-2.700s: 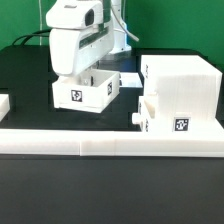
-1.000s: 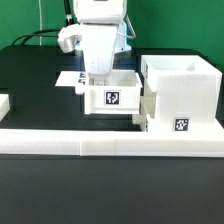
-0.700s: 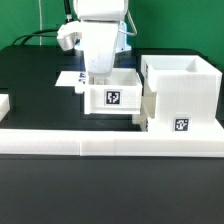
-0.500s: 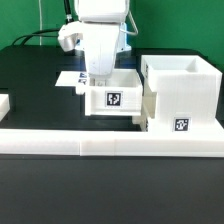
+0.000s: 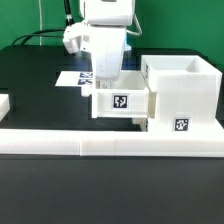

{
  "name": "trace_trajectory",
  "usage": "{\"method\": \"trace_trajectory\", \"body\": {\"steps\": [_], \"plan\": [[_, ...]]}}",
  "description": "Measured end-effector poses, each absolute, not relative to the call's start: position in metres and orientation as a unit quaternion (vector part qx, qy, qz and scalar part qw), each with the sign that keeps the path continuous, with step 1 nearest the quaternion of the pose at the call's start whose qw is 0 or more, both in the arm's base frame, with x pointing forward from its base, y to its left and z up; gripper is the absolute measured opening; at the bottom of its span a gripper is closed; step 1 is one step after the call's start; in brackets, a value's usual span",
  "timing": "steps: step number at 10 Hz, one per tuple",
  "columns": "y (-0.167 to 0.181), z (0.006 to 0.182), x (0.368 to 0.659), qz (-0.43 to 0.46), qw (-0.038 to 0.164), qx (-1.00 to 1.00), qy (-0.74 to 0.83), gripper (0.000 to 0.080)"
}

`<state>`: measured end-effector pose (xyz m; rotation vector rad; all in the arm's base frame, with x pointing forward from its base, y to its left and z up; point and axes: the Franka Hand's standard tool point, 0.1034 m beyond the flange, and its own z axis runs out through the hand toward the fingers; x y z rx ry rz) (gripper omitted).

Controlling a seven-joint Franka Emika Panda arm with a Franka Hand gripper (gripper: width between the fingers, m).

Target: Assemble drawer

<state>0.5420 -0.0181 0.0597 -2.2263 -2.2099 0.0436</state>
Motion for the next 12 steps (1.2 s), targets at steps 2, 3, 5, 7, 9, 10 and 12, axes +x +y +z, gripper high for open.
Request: {"method": "trace_trajectory", "body": {"steps": [2,3,5,7,9,10,12], "plan": [[-0.0187,0.0594,0.5418,0.014,0.002,-0.71,-0.704,0.0042],[-0.0187,0.0593,0.5418,0.014,0.002,-0.71,-0.704,0.0042],[-0.0165,0.0599,0.5422,0.015,0.003,-0.708,-0.706,0.0042],[-0.0138,0.0609,0.5428,0.017,0.005,-0.707,-0.707,0.0042],[-0.0135,0.0598,0.5421,0.017,0.006,-0.707,-0.707,0.0042],[-0.0119,0.0582,0.5407,0.015,0.005,-0.709,-0.705,0.0042],[-0.0122,0.0581,0.5407,0.014,0.004,-0.709,-0.705,0.0042]]}}
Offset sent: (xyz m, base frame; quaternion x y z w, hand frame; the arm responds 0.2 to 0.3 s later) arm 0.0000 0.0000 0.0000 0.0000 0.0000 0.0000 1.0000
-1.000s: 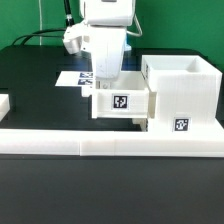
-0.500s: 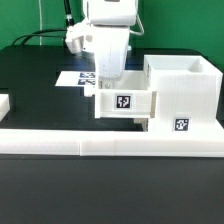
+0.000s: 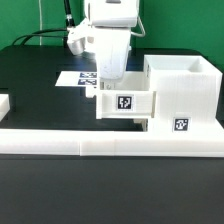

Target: Assemble drawer

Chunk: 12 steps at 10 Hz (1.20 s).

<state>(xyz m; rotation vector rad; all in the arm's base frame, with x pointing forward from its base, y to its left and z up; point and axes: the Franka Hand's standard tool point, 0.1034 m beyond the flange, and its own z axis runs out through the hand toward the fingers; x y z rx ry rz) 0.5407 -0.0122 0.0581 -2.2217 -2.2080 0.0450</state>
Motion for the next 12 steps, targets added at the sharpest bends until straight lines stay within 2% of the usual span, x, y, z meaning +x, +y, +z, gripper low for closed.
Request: {"method": "trace_trajectory", "body": {"steps": [12], "plan": [[0.012,0.057,0.547,0.006,-0.002,-0.692,-0.722,0.0042]]}}
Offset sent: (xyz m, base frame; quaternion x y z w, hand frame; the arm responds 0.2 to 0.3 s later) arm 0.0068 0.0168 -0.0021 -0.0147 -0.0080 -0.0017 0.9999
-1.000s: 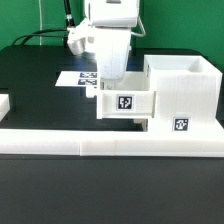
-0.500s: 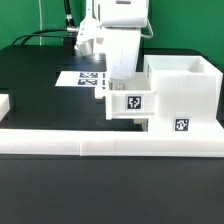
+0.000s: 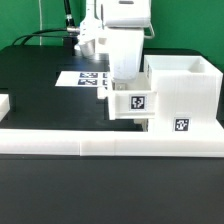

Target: Assemble drawer

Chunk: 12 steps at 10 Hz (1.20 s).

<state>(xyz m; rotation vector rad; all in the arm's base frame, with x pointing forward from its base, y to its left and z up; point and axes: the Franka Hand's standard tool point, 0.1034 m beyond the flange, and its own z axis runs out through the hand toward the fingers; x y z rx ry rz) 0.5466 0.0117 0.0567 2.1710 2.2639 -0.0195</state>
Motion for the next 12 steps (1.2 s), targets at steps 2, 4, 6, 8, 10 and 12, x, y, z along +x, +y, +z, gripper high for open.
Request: {"method": "trace_trajectory", "body": {"steps": [2,4,6,8,10,12], "plan": [[0.014,0.057,0.548,-0.007,0.005,0.687,0.727,0.0042],[0.013,0.057,0.548,-0.007,0.005,0.687,0.727,0.0042],[0.013,0.058,0.549,-0.006,0.006,0.692,0.722,0.0252],[0.017,0.068,0.554,-0.004,0.01,0.699,0.715,0.0434],[0.019,0.087,0.558,-0.003,0.018,0.701,0.713,0.0631],[0.009,0.106,0.557,-0.014,0.02,0.7,0.714,0.0645]]}}
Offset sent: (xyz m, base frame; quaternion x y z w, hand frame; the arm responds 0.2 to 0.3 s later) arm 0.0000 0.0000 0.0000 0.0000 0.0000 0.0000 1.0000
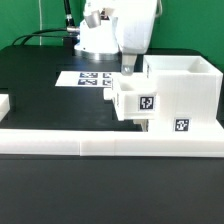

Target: Assemble drawer

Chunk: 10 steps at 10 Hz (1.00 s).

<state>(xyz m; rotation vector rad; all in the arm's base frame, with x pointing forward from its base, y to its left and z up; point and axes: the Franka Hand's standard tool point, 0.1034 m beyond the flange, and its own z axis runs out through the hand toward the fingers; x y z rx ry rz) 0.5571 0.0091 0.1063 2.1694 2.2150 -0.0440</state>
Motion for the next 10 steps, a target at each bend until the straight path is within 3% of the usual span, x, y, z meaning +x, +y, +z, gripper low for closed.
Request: {"method": "trace_trajectory", "body": {"steps": [2,5,10], "plan": [[-0.008,0.12,0.555,-0.023,0.019,0.689,0.724,0.0649],[-0.014,0.116,0.554,-0.02,0.011,0.683,0.73,0.0649],[-0.054,0.083,0.556,0.046,-0.08,0.676,0.731,0.0649]]}}
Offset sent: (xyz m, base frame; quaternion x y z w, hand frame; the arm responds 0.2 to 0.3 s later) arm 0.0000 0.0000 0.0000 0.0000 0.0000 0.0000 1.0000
